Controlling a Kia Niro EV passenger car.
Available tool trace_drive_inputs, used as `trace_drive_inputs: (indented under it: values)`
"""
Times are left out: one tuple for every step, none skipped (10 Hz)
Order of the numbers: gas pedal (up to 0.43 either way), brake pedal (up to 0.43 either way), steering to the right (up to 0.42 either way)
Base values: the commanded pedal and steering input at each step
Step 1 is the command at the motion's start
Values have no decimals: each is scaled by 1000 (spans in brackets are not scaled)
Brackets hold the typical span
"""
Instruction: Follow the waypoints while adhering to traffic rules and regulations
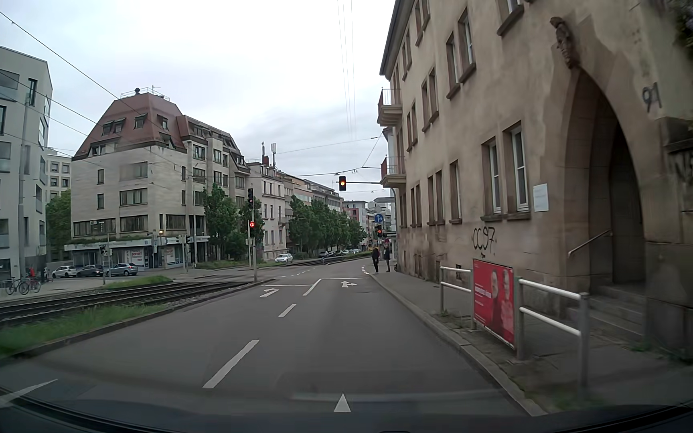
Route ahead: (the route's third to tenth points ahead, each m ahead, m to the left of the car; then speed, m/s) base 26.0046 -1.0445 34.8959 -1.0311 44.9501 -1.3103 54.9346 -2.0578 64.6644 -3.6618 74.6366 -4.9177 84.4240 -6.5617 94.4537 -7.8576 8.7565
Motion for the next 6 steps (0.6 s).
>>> trace_drive_inputs:
  values:
    - [0, 183, -21]
    - [0, 220, -11]
    - [0, 244, -4]
    - [0, 244, -3]
    - [0, 244, -3]
    - [0, 250, -4]
